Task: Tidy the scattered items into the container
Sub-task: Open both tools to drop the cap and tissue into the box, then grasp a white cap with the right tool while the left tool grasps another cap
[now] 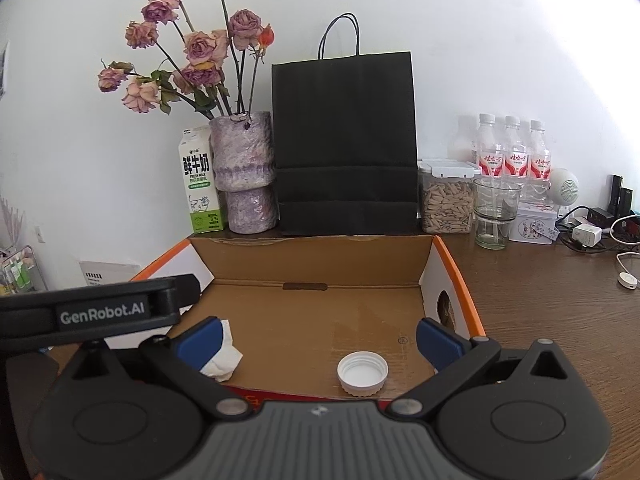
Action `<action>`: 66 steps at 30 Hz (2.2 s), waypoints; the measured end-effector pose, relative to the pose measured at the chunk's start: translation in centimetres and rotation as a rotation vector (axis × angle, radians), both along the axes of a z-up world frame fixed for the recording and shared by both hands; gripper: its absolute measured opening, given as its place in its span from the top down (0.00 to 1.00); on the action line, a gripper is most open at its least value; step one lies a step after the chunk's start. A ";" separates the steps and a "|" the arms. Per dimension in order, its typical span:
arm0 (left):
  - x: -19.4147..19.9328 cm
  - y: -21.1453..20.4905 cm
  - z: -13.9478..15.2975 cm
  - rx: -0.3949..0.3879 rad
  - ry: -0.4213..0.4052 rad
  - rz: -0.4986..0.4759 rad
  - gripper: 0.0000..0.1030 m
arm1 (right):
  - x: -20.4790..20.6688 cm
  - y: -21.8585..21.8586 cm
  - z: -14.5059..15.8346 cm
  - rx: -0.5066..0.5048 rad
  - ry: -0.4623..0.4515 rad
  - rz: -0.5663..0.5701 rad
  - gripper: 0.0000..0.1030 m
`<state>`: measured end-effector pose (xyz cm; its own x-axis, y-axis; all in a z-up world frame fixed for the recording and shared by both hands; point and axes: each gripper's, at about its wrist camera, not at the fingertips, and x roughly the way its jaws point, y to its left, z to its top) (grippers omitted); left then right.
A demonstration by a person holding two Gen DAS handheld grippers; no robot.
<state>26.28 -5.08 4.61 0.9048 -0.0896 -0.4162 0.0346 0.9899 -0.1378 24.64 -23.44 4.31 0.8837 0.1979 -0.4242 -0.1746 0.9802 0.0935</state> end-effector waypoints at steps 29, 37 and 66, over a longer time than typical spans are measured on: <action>-7.3 1.5 5.0 -0.019 -0.098 -0.034 0.00 | -6.7 -1.3 4.8 -0.008 -0.086 -0.016 0.00; -12.9 3.3 4.2 0.002 -0.102 -0.046 0.00 | -12.3 -2.2 4.1 -0.029 -0.087 0.013 0.00; -24.5 4.5 -4.1 0.036 0.052 -0.027 0.00 | -23.0 -3.0 -4.4 -0.084 0.153 0.047 0.00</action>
<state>1.79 -0.59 0.56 0.8794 -0.0981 -0.4658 0.0555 0.9930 -0.1044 1.60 -26.41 -0.06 0.7980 0.1959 -0.5699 -0.2109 0.9767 0.0404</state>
